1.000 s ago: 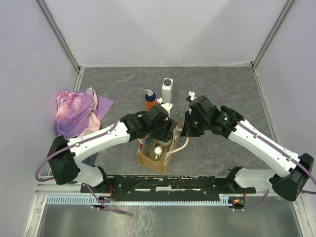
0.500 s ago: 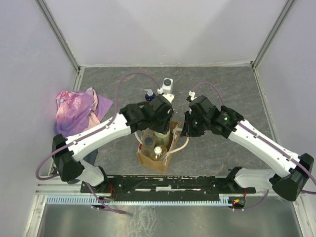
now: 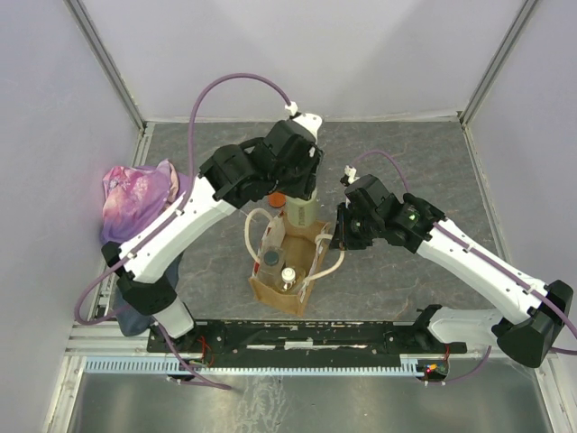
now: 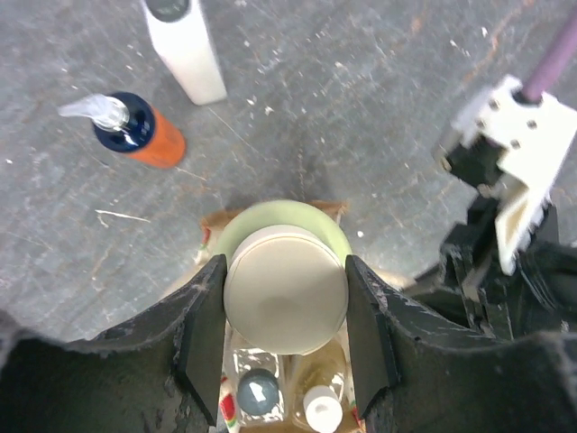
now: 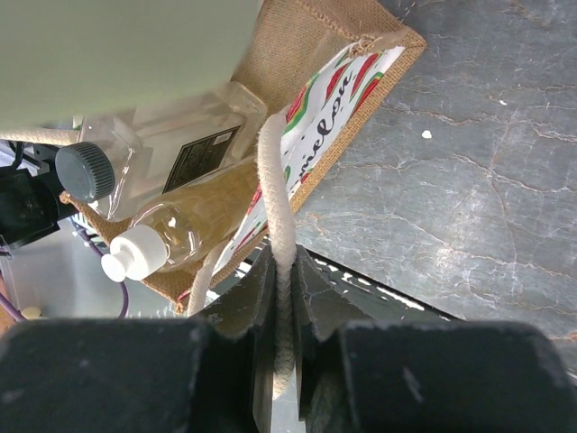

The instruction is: Take the personal care products out of the canvas bag

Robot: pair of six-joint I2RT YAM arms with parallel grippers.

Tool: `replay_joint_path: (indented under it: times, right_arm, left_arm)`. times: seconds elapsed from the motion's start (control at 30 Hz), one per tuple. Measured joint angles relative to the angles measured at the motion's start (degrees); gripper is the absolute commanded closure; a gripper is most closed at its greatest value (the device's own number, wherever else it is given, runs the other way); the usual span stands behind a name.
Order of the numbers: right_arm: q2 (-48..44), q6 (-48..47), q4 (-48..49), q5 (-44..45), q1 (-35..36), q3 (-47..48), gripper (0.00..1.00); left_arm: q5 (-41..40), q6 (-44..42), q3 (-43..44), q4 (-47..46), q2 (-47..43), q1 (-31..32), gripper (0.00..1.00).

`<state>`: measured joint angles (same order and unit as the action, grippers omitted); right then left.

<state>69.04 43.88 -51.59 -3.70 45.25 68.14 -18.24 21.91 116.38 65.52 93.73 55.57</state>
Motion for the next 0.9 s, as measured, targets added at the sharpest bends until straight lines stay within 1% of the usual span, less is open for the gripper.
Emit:
replay_joint_path:
  times: [0.13, 0.3, 0.4, 0.57, 0.9]
  right_arm:
    - [-0.1, 0.0, 0.3, -0.2, 0.0, -0.3, 0.84]
    - [-0.2, 0.0, 0.6, -0.5, 0.0, -0.5, 0.84]
    - [-0.1, 0.0, 0.7, -0.8, 0.0, -0.5, 0.84]
    - [0.1, 0.0, 1.1, -0.9, 0.0, -0.5, 0.84]
    - [0.8, 0.0, 1.8, -1.9, 0.0, -0.5, 0.85]
  left_arm:
    - [-0.5, -1.2, 2.2, 0.4, 0.7, -3.7, 0.72]
    - [1.2, -2.2, 1.5, 0.1, 0.8, -14.4, 0.71]
    - [-0.2, -3.2, -1.1, -1.4, 0.6, -19.5, 0.71]
    - [-2.0, -4.8, -5.2, -3.1, 0.6, -22.6, 0.71]
    - [-2.4, -3.7, -26.4, -18.7, -1.0, -26.9, 0.70]
